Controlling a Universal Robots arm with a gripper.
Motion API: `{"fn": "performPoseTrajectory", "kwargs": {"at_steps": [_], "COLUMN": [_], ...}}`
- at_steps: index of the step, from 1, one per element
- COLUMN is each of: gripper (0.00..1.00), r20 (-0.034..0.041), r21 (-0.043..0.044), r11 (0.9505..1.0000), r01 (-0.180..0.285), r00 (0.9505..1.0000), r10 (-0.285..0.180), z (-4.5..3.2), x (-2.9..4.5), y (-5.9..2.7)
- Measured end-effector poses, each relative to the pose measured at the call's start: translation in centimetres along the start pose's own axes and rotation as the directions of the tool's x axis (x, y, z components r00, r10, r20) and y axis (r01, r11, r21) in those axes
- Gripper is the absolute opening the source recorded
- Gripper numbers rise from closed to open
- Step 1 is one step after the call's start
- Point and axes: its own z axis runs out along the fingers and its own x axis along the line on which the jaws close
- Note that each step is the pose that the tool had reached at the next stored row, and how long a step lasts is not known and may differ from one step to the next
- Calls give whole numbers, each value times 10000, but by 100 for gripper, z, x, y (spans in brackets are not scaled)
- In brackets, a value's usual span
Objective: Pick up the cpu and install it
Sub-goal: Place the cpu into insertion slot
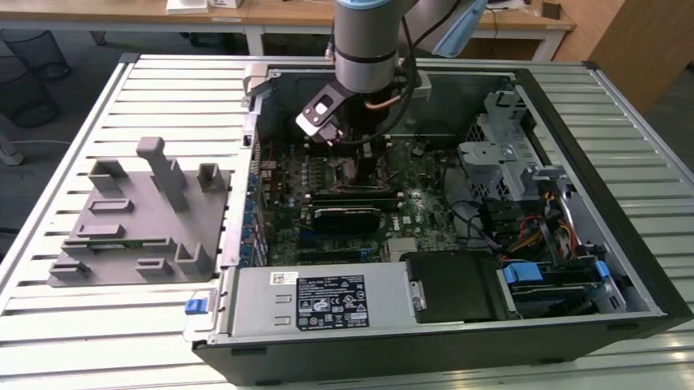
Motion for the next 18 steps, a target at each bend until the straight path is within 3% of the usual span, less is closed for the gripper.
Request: {"fn": "performPoseTrajectory", "kwargs": {"at_steps": [18], "gripper": [53], "r20": [6], "r21": [1], "r11": [9999], "r01": [-110], "r00": [9999], "r10": [110], "z": [82], "x": [3], "y": [-4]}}
